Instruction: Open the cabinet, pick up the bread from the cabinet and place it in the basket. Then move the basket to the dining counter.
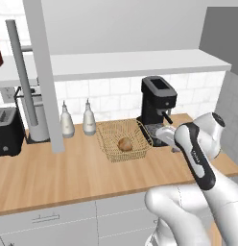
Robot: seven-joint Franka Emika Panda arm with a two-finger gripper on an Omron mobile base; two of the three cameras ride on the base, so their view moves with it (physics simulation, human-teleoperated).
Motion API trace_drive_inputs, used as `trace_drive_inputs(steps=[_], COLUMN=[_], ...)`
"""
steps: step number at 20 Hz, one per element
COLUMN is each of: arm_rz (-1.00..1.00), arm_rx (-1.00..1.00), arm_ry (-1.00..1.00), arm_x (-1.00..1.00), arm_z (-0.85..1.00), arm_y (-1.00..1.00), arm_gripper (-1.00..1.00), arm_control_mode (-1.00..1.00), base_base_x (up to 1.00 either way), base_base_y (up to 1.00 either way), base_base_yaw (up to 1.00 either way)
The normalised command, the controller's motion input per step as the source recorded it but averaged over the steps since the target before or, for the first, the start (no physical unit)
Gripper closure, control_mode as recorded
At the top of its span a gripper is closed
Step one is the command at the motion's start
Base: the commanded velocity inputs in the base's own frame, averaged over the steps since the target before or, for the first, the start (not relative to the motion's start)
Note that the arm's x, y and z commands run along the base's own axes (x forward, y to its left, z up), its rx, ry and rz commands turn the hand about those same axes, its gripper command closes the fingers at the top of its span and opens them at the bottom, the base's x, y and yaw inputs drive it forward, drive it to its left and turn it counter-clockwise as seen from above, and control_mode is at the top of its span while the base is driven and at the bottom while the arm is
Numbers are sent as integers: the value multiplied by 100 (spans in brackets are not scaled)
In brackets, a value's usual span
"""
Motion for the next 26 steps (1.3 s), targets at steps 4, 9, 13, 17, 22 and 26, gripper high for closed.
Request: trace_drive_inputs(steps=[4,9,13,17,22,26], arm_rz=[7,5,4,4,4,3], arm_rx=[0,0,0,0,0,0], arm_ry=[2,8,3,1,0,0], arm_x=[40,38,33,32,22,20], arm_z=[-14,-9,-15,-24,-29,-23], arm_y=[0,0,0,0,0,0], arm_gripper=[-100,-100,-100,-100,-100,-100], arm_control_mode=[-100,-100,-100,-100,-100,-100], base_base_x=[0,0,0,0,0,0], base_base_y=[0,0,0,0,0,0], base_base_yaw=[0,0,0,0,0,0])
